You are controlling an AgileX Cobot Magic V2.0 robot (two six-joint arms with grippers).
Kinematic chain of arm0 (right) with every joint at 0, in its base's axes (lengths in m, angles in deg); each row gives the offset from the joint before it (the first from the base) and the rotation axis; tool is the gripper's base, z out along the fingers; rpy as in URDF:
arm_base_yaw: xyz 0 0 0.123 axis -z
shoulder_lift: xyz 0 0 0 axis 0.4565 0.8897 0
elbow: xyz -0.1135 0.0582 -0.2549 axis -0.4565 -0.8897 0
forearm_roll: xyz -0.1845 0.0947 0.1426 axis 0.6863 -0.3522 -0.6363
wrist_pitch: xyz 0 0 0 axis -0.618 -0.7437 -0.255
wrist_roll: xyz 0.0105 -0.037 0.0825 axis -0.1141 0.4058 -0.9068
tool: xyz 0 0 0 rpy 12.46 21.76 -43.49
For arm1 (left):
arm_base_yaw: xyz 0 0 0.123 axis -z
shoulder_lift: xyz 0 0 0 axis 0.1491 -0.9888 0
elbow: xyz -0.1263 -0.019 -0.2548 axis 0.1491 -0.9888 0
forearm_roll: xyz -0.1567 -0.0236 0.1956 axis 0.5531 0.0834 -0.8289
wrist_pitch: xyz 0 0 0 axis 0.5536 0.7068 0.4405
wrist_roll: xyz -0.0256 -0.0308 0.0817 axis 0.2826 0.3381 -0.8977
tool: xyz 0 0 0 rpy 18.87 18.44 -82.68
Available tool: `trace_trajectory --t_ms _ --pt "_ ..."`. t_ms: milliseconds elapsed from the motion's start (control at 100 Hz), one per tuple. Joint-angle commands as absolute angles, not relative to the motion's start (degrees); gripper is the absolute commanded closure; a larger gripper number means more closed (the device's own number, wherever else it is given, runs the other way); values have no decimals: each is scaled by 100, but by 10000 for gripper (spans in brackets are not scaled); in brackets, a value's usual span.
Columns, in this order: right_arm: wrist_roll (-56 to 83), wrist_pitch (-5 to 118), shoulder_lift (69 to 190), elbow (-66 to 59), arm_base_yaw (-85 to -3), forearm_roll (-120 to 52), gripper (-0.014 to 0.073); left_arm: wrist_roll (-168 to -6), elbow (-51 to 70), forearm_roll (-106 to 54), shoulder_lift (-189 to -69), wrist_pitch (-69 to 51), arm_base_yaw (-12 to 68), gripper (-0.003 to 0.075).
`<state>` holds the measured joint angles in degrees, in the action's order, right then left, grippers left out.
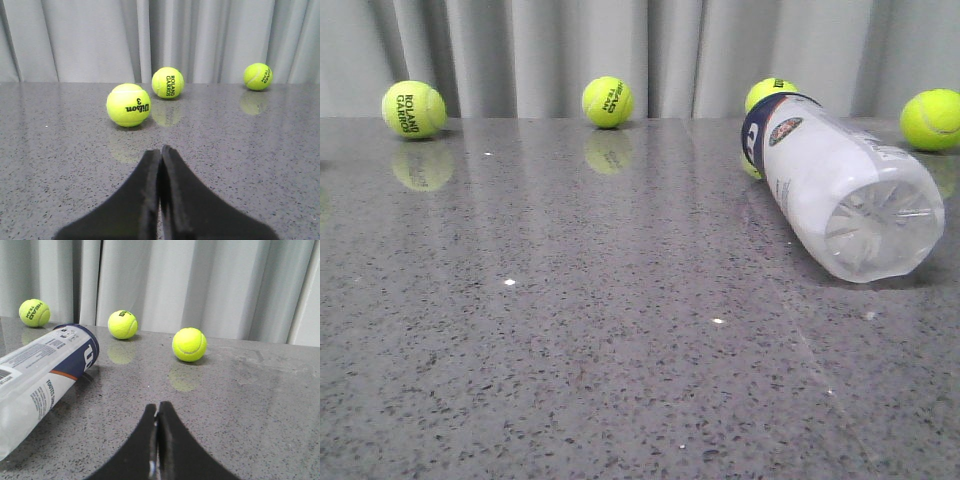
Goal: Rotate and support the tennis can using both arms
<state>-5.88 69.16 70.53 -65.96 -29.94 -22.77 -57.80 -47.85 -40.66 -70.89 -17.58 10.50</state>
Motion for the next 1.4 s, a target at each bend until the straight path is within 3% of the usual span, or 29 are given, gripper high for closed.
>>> trace_trajectory --t_ms 0,330,580,1040,1140,1210,1320,1390 --pt "-549 7359 6929 -6487 -2961 -2234 662 -5727 -5040 -4020 -6902 -2178 1051 740" --pt "-560 7472 6929 -6445 -2961 -2239 662 -5727 -5040 -4020 -6902 -2178 1051 740" --pt "-560 5902 7125 -5470 -2967 -2246 662 -5727 -5040 -4020 -6902 -2178 1051 740" --pt "-560 3658 9608 -2729 -2967 -2302 649 -5727 -5040 -4020 -6902 -2178 1051 740" --pt "-560 3321 10160 -2347 -2967 -2302 569 -5727 -5040 -4020 -6902 -2178 1051 740" --pt "-560 3218 10445 -2173 -2967 -2302 459 -5727 -5040 -4020 -6902 -2178 1051 740" --pt "-560 3212 10745 -2039 -2967 -2302 232 -5727 -5040 -4020 -6902 -2178 1051 740" --pt "-560 3231 10862 -2010 -2967 -2302 36 -5727 -5040 -4020 -6902 -2178 1051 740"
